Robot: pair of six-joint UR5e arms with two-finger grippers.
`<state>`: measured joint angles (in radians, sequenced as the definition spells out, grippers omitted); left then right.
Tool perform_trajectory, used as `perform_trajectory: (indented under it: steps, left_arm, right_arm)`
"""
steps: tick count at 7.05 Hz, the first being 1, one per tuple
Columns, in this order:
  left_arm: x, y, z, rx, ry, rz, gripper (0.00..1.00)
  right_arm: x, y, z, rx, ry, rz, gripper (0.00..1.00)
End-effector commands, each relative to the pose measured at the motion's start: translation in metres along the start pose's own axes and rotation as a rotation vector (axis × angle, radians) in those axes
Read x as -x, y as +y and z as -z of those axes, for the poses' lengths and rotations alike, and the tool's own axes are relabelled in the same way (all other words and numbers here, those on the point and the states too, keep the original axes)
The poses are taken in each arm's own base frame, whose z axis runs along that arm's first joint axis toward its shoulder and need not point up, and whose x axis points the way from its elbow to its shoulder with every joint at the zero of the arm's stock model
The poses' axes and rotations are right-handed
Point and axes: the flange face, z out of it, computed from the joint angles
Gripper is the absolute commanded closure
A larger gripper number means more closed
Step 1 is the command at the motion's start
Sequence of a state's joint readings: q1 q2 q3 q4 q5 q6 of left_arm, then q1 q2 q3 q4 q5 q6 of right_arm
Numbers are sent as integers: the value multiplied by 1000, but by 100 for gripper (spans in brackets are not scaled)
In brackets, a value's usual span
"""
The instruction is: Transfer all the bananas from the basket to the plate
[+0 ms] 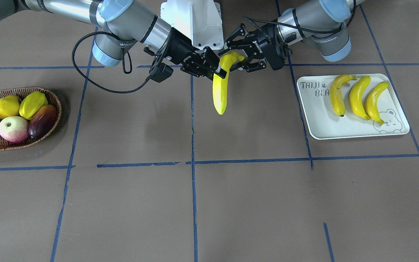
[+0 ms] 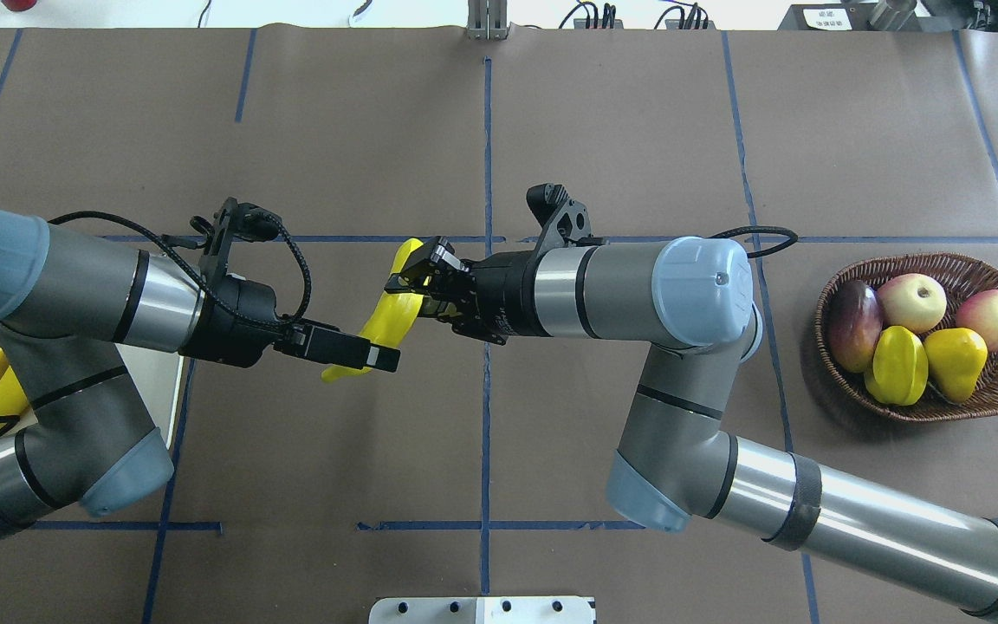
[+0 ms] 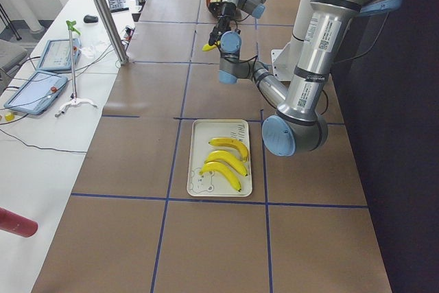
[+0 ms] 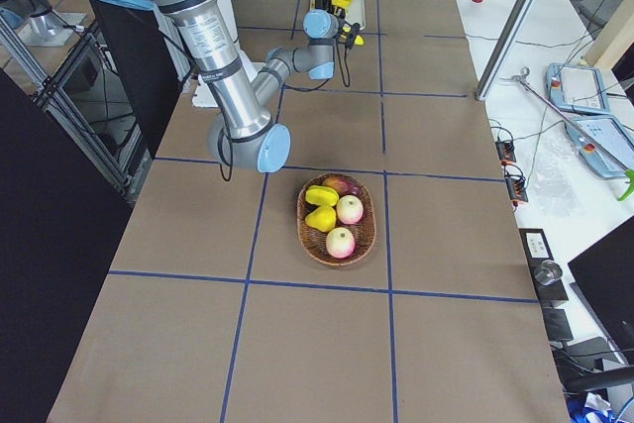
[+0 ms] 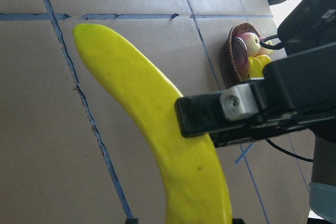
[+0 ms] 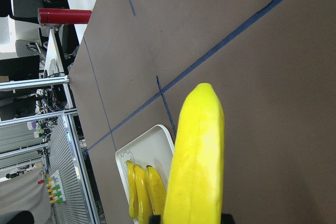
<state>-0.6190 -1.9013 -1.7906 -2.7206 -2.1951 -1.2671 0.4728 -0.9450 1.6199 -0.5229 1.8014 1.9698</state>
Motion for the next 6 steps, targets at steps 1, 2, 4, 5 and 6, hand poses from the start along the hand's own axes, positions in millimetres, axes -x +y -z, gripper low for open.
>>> perform_trajectory:
  steps: [1,2,4,5,6]
  left_arm:
    - [0,0,0,1,0,0,40]
    - [0,0,1,-1,1,-1,44]
    - [-1,1,1,3,2,-2,81]
    - [-1,2,1,19,7,-2,94]
    - [-1,2,1,20,6,-1,96]
  right_arm:
    - [1,1,0,2,-2,1,91]
    - [1,1,0,1,-3,1,90]
    - [2,2,-1,2,-4,1,80]
    - [2,2,-2,-3,-5,6,10]
    - [3,1,-2,-19,-11,5,0]
